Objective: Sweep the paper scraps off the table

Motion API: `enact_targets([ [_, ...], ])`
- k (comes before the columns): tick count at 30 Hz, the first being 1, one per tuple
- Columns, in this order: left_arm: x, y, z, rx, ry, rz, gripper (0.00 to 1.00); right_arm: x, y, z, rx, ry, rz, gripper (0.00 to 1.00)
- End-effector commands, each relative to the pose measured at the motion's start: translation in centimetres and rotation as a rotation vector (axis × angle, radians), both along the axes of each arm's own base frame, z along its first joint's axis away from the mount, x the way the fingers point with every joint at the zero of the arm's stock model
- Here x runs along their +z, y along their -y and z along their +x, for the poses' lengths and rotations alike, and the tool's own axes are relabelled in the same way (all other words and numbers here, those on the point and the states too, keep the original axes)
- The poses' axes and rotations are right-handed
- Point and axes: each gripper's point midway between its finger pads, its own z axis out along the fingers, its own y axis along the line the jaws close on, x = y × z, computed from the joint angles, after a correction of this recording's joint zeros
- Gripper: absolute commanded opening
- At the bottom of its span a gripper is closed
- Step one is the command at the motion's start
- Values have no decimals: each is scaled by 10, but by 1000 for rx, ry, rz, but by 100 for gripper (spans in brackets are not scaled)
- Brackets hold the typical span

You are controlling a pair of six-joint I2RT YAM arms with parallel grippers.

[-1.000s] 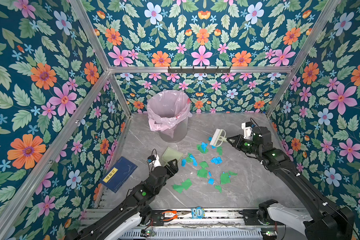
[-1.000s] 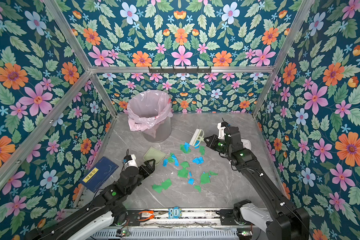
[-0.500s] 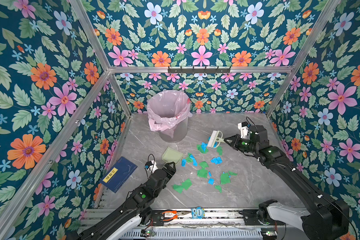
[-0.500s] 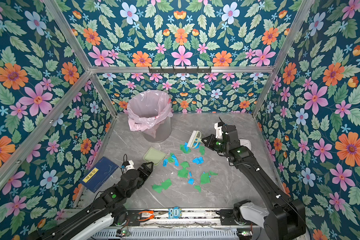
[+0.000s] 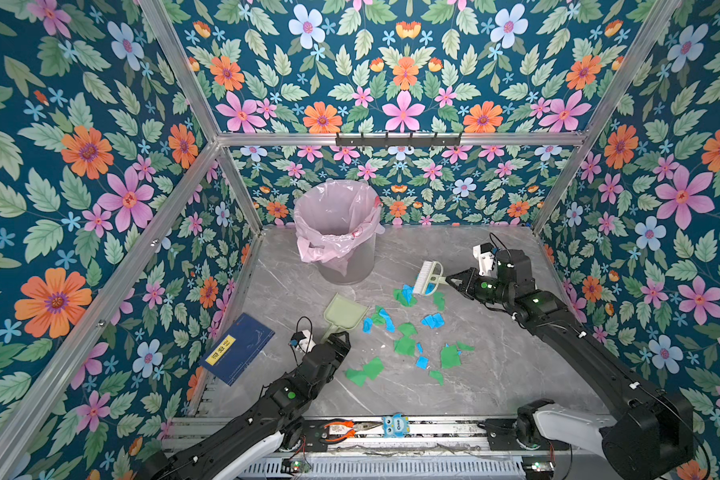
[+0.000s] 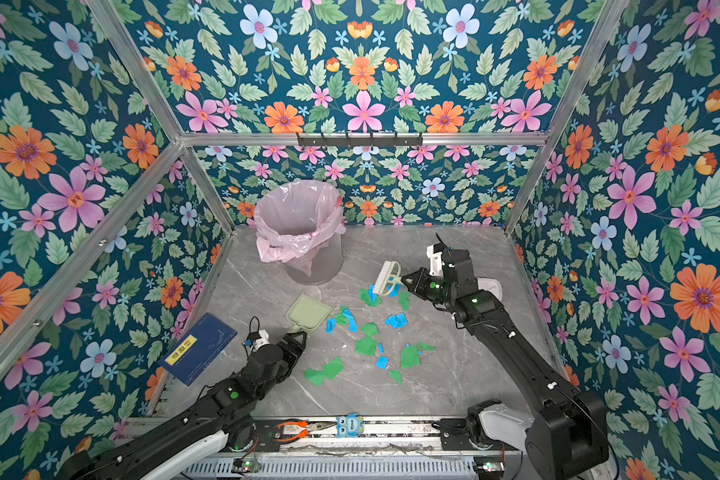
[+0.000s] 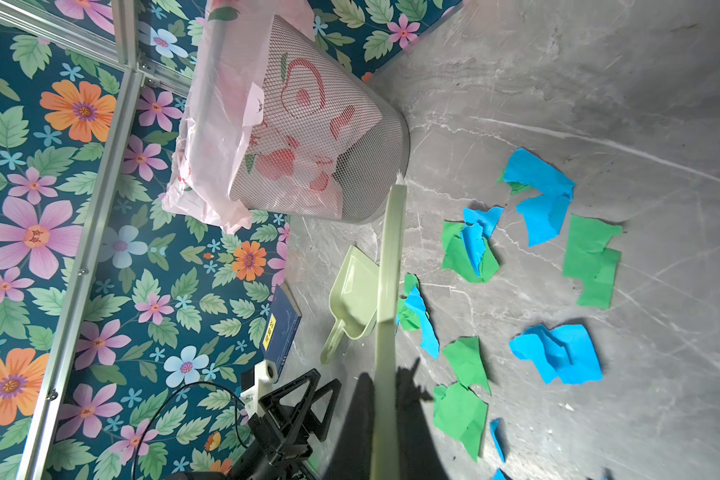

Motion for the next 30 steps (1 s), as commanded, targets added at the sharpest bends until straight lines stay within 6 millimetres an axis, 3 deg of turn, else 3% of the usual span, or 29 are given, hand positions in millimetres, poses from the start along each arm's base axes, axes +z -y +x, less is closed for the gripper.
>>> enact_targets([
  [1,4,-13,5,72,53,-8,85,5,-2,2,13,27,4,0],
  [12,-15,-33,0,133,103,-11,81,0,-3,6,10,23,6,0],
  [30,-38,-26,7,103,4,-23,80,-8,-1,8,9,4,17,0],
])
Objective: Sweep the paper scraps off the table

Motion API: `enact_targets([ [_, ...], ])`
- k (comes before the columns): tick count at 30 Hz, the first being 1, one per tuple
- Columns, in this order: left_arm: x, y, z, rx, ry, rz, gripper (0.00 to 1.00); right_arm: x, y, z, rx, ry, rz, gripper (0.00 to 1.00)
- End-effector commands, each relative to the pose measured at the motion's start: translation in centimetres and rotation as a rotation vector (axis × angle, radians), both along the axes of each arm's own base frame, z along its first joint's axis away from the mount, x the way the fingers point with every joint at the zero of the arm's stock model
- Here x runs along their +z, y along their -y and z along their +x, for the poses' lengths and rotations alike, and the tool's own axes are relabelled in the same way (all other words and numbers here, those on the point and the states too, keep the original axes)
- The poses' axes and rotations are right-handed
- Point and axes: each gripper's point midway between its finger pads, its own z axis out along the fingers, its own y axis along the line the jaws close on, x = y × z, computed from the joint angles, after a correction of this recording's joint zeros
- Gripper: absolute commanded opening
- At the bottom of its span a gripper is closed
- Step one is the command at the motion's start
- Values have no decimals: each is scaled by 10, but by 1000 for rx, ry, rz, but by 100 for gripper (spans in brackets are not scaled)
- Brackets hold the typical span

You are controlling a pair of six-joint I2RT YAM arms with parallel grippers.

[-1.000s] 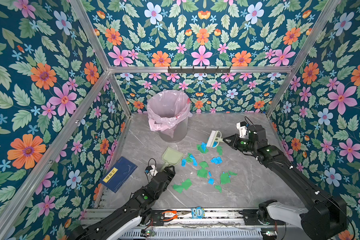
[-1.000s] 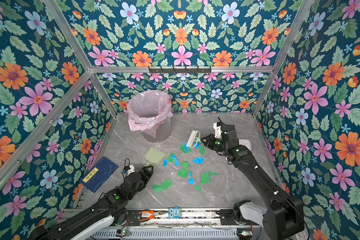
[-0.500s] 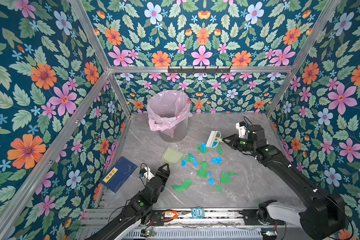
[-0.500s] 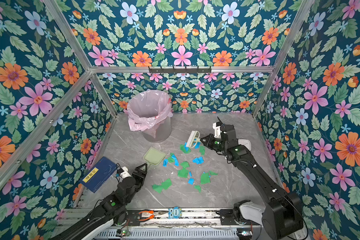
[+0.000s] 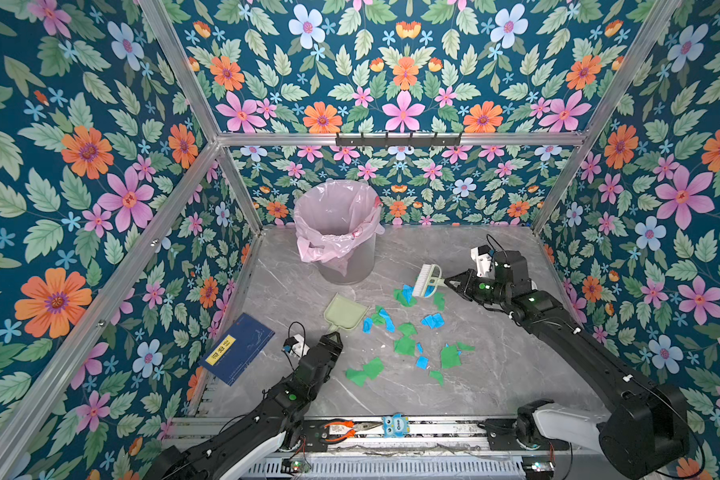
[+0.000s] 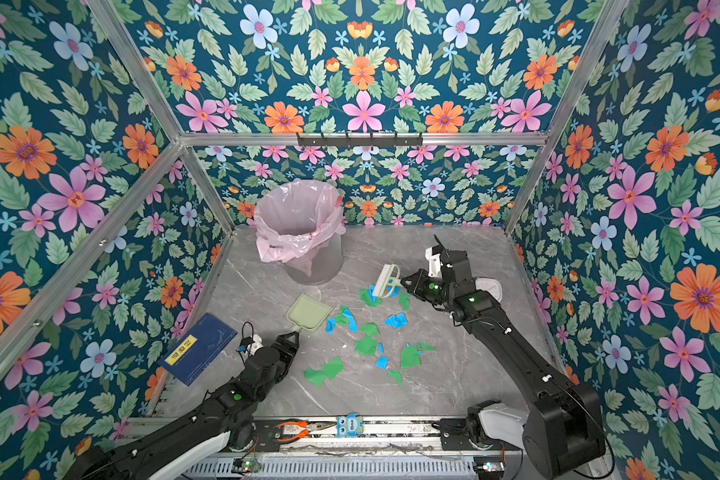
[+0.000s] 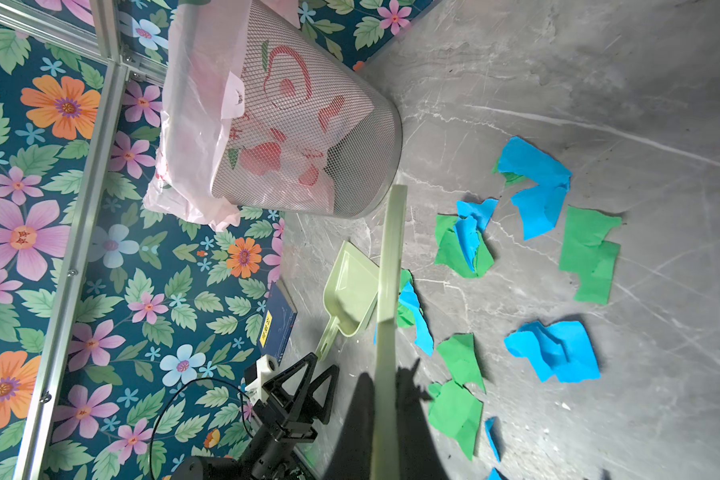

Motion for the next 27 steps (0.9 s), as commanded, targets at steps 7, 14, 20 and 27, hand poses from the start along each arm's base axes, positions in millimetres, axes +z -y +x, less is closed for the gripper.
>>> enact_targets([
  [7,-17,-16,1,34,5,5,77,11,0,9,7,43,17,0],
  [14,-25,-22,4,32,-24,10,73,10,1,12,2,39,17,0],
  [20,-29,-19,7,15,-19,-9,71,7,3,13,-3,35,16,0],
  [27,-34,-18,11,15,-27,-14,64,3,5,16,-7,28,11,0],
])
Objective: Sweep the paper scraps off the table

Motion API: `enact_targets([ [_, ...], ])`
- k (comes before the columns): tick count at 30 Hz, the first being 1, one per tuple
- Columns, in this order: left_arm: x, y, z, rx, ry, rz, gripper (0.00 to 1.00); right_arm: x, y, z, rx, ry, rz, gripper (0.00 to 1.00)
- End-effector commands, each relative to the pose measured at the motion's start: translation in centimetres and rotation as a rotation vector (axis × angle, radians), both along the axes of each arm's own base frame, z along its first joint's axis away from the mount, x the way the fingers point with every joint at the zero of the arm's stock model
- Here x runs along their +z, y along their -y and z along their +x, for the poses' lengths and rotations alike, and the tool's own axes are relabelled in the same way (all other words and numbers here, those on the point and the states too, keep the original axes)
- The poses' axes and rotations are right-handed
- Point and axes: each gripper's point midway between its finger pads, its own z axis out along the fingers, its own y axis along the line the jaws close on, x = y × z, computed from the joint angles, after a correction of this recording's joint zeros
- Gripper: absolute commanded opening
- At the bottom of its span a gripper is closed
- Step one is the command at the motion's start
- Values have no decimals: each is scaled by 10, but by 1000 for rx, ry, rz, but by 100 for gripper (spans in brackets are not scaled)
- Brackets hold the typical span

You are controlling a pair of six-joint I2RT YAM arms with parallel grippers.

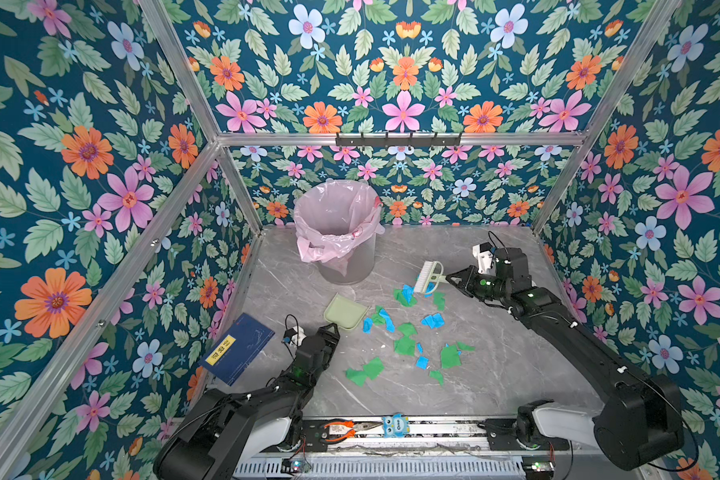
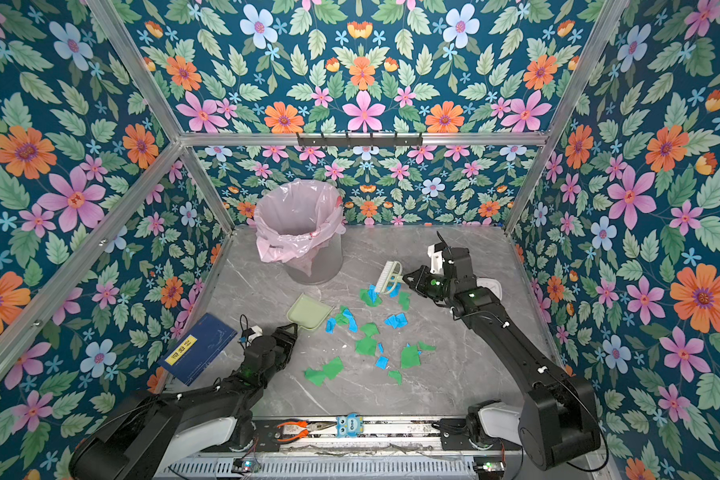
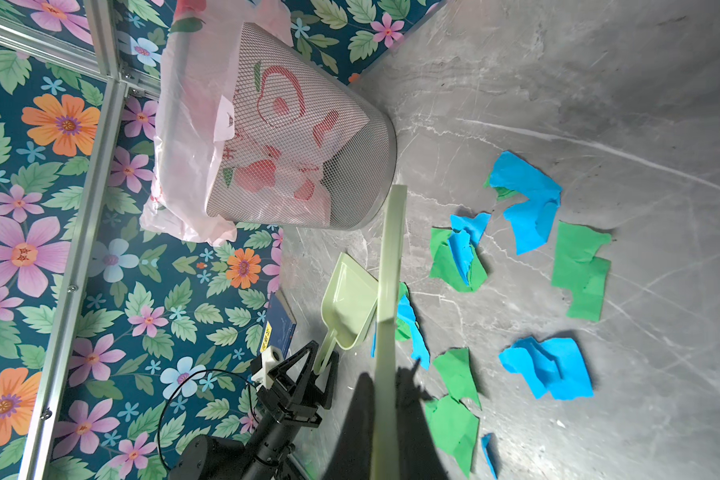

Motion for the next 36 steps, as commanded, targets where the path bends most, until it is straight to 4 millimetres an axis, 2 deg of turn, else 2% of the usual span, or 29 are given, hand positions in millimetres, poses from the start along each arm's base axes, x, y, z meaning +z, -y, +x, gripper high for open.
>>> enact_targets([
  [1,-30,-11,-25,-16,-63,37,63,4,-1,3,8,29,2,0],
  [10,-36,-23,-27,15,-52,78,61,2,-2,4,14,29,2,0],
  [21,-44,-28,-31,22,-71,93,53,-3,-2,5,14,23,7,0],
  [28,-50,-25,-29,8,-71,82,49,-4,-4,6,23,16,11,0],
  [33,-55,-23,-27,8,-78,56,43,-3,-4,6,19,18,10,0],
  [36,-44,-26,-27,7,-36,70,42,-3,-2,5,14,20,4,0],
])
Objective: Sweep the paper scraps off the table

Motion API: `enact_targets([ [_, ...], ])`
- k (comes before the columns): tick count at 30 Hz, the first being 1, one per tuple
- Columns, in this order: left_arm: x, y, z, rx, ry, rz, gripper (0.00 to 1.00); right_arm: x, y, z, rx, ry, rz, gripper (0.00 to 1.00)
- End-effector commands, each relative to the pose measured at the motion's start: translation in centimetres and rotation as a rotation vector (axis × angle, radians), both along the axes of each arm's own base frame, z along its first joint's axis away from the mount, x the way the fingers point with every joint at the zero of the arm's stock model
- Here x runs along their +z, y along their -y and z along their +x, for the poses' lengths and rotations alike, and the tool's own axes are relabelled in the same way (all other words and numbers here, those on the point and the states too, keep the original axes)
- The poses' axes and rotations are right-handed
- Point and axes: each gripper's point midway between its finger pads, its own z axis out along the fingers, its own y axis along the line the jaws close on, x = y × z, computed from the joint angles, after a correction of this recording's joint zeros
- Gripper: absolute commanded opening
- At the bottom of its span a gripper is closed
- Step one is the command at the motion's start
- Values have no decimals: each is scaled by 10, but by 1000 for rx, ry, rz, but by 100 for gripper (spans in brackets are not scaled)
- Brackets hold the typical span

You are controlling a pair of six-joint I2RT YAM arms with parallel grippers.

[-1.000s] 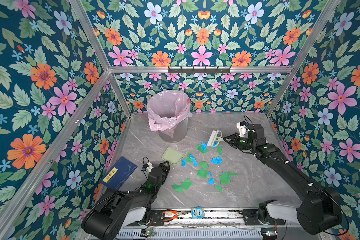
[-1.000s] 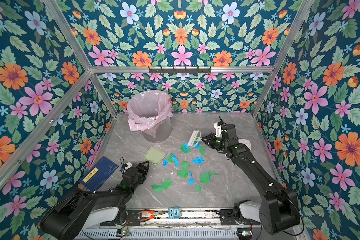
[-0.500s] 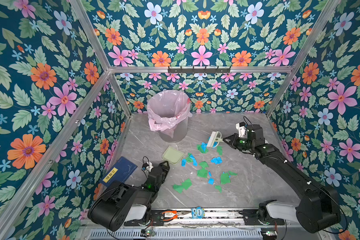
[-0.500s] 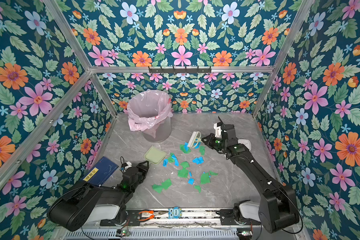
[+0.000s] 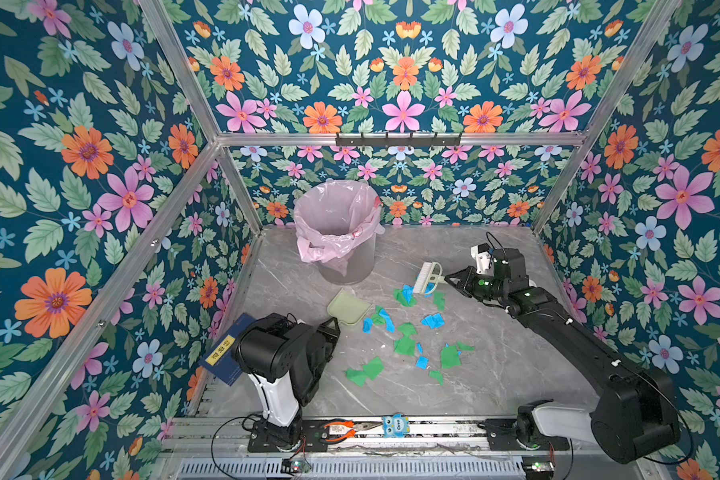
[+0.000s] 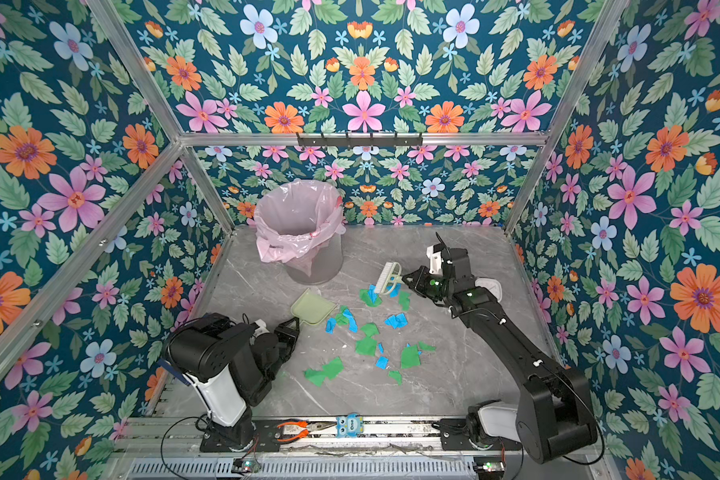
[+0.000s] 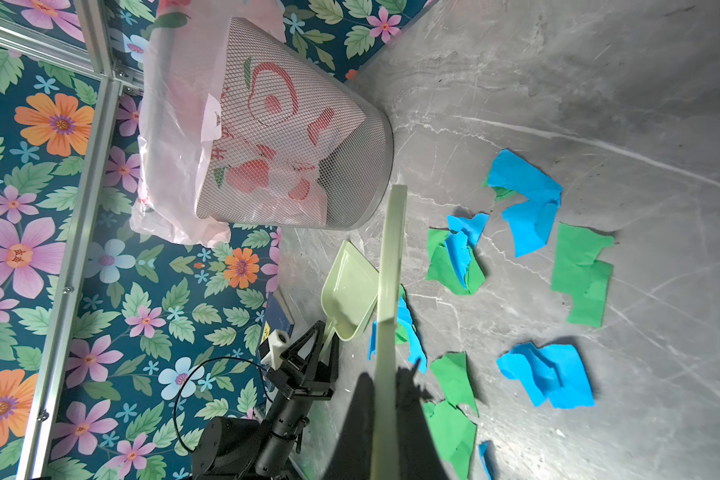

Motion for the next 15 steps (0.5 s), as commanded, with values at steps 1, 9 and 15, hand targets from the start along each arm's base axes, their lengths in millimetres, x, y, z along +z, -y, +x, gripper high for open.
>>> enact_targets([
  [1,-35,-26,-56,-14,-155,90,42,6,0,1,4,27,-1,0],
  [9,-36,-25,-56,-19,-151,79,30,6,-1,1,4,25,4,0],
  [15,-30,-24,-52,-20,-125,67,11,7,0,-1,4,24,3,0],
])
